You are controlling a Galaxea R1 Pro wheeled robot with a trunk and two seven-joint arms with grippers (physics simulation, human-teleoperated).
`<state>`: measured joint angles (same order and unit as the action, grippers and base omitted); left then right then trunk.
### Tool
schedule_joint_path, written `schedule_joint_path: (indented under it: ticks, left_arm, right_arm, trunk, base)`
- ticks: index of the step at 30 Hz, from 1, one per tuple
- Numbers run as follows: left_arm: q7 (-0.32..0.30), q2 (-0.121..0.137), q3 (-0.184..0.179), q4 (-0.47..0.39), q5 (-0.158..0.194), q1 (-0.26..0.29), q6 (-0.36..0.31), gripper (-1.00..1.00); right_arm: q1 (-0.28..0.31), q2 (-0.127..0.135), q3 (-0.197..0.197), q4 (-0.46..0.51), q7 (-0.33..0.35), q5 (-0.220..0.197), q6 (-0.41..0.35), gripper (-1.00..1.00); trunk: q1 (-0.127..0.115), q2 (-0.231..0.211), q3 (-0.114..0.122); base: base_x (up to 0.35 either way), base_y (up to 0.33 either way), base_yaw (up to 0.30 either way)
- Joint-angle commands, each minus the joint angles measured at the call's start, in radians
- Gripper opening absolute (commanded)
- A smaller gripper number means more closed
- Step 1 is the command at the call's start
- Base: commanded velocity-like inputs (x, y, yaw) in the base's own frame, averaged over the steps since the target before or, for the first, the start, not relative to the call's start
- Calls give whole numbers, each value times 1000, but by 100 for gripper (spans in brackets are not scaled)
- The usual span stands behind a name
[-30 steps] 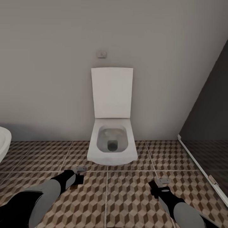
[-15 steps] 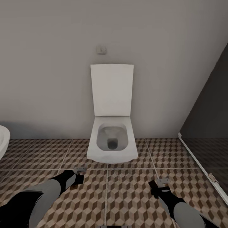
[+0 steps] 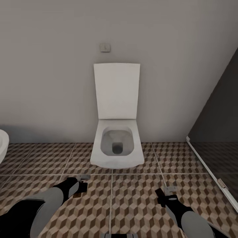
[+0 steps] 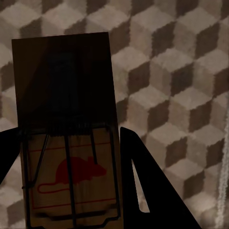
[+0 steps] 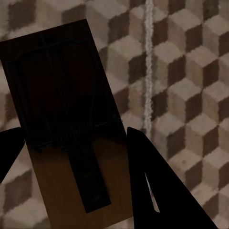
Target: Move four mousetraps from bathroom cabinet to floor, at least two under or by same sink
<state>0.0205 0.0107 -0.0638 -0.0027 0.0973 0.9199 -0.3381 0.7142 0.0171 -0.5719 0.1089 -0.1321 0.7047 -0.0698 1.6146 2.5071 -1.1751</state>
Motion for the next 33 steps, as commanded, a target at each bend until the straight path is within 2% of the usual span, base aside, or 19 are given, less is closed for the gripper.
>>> schedule_joint_path:
  ticks: [1,33]
  left_arm:
    - [1,0,-7,0,7,0,-4,-100]
    - [1,0,-7,0,7,0,-4,-100]
  right_arm:
    - [1,0,-3,0,-7,9,-4,-100]
    - [1,0,-3,4,-8,9,-4,-100]
  trunk:
    - [0,0,-2]
    - [0,0,-55]
  base:
    - [0,0,0]
    - [0,0,0]
